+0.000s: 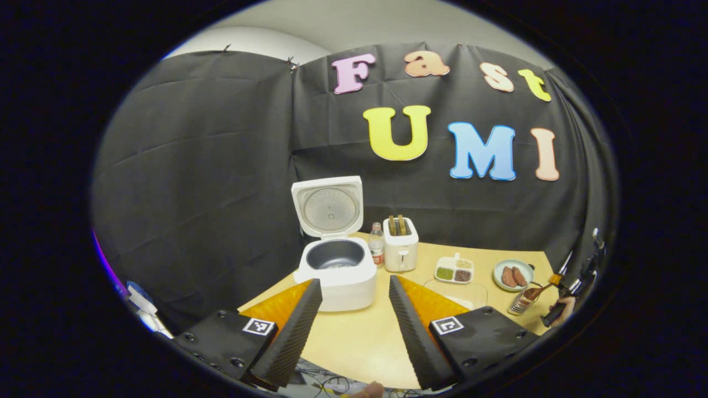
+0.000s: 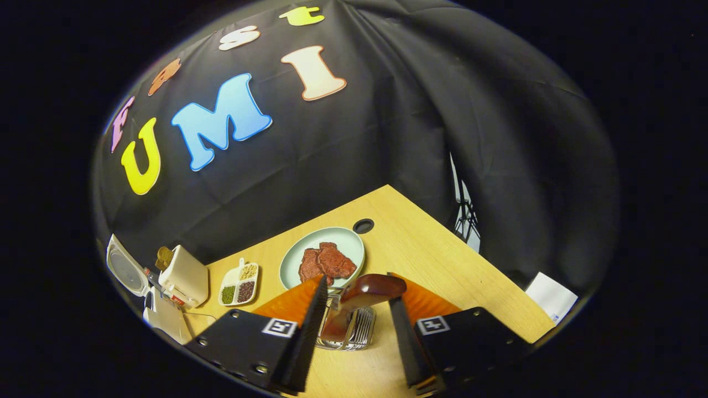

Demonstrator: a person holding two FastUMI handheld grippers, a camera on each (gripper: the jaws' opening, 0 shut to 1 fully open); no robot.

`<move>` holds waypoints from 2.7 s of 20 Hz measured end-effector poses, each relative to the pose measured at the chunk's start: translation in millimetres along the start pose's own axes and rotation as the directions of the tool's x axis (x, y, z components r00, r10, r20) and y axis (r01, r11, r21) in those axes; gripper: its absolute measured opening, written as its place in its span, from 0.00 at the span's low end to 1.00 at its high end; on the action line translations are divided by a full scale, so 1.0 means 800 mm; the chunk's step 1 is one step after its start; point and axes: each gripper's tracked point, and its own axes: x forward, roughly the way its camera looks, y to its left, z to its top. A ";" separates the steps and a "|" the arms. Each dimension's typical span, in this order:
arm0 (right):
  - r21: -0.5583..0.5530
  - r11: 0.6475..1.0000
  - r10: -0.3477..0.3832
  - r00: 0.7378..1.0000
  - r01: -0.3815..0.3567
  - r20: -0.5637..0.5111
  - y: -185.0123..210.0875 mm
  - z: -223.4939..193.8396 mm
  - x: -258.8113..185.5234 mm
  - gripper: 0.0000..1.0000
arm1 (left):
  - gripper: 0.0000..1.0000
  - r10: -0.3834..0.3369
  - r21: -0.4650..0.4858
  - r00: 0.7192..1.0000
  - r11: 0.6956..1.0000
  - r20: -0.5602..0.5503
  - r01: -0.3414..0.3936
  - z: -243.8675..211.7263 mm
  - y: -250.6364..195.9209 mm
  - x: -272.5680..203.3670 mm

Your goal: Close the left gripper, press the button to open the rice cooker; take a wooden spoon from the chopstick holder with the right hand, scoop a spoonful of rice and pour it into the rice cooker, then put the wooden spoon back into the chopstick holder.

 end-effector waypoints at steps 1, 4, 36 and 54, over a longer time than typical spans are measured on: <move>0.007 1.000 0.003 1.000 -0.003 -0.019 0.002 -0.004 0.003 0.54 | 0.89 0.009 -0.004 1.000 1.000 -0.005 -0.009 -0.003 0.006 -0.002; 0.035 0.999 0.038 0.997 -0.036 -0.064 0.011 -0.015 0.015 0.34 | 0.88 0.027 -0.012 1.000 1.000 -0.014 -0.027 -0.008 0.022 -0.009; -0.315 0.893 0.339 0.941 -0.322 0.001 0.385 -0.021 -0.242 0.18 | 0.85 -0.009 -0.259 0.976 0.964 0.219 0.067 0.016 0.326 0.014; -0.432 0.828 0.242 0.923 -0.357 -0.299 0.415 -0.209 -0.056 0.19 | 0.92 0.110 -0.204 0.991 0.975 0.077 -0.092 -0.009 0.317 0.083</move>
